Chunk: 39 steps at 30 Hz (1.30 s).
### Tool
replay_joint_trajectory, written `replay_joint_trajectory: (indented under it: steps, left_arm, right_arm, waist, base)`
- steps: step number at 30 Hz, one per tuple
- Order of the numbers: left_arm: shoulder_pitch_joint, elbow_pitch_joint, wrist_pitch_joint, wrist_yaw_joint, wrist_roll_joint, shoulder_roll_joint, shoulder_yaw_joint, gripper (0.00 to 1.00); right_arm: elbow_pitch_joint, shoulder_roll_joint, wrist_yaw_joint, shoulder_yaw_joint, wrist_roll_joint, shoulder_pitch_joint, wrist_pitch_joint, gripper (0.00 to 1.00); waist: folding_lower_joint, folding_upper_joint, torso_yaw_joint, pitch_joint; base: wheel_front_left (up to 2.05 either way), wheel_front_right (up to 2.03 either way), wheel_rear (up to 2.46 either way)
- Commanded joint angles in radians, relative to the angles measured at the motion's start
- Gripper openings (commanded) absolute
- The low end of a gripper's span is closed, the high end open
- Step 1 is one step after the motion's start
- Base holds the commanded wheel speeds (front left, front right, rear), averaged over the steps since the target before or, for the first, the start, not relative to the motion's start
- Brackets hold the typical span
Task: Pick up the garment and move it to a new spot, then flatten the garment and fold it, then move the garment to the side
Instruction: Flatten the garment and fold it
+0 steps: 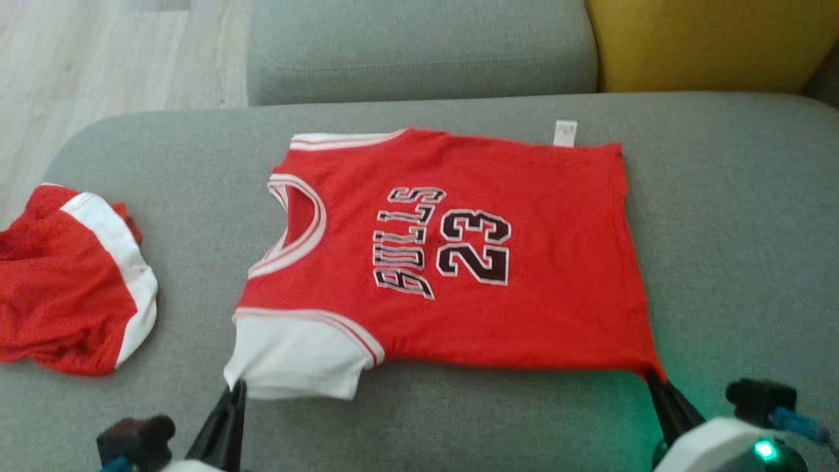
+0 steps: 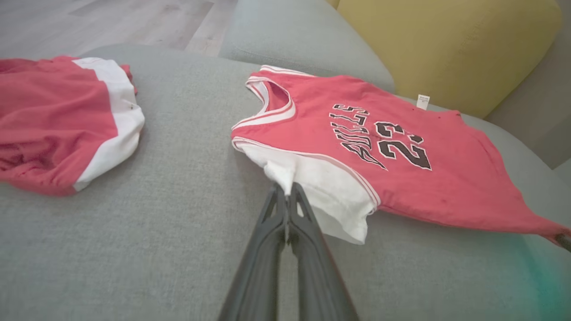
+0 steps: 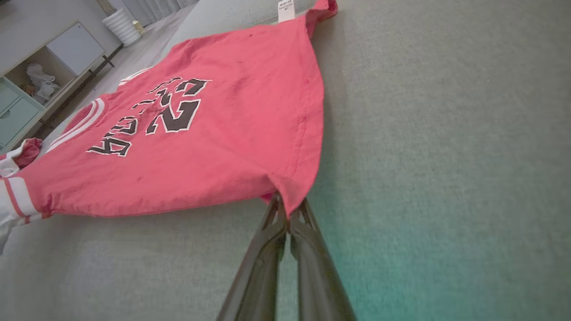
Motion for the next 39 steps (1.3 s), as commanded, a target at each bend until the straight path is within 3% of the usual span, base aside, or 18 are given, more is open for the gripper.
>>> replay_joint_trajectory:
  steps: [1,8,15,28,39]
  left_arm:
    - [-0.022,-0.049,0.007,0.011,-0.006,0.006,0.027,0.0]
    - [0.03,-0.098,0.052,0.033,-0.018,0.005,0.024,0.0]
    - [0.017,-0.11,0.071,0.038,-0.032,0.007,0.027,0.0]
    - [-0.287,0.027,0.119,-0.026,-0.093,0.066,0.06,0.0]
    - [-0.571,0.254,0.112,-0.078,-0.108,0.092,0.051,0.0]
  right_arm:
    - [-0.063,-0.003,0.008,-0.003,-0.018,0.006,0.021,0.0]
    - [-0.267,0.056,0.008,-0.088,-0.097,0.136,0.159,0.0]
    - [-0.335,0.081,0.008,-0.119,-0.116,0.15,0.224,0.0]
    - [-0.256,0.051,0.008,-0.126,-0.1,-0.065,0.397,0.0]
    - [-0.133,0.003,0.008,-0.096,-0.066,-0.298,0.377,0.0]
  waist:
    - [0.0001,-0.0001,0.003,-0.005]
    - [0.0001,-0.0001,-0.002,-0.011]
    - [0.0001,-0.0001,-0.007,-0.003]
    - [0.0001,-0.0001,-0.029,0.075]
    - [0.0001,-0.0001,-0.035,0.16]
  base:
    - [0.0,0.0,0.0]
    - [0.0,0.0,0.0]
    - [0.0,0.0,0.0]
    - [0.0,0.0,0.0]
    - [0.0,0.0,0.0]
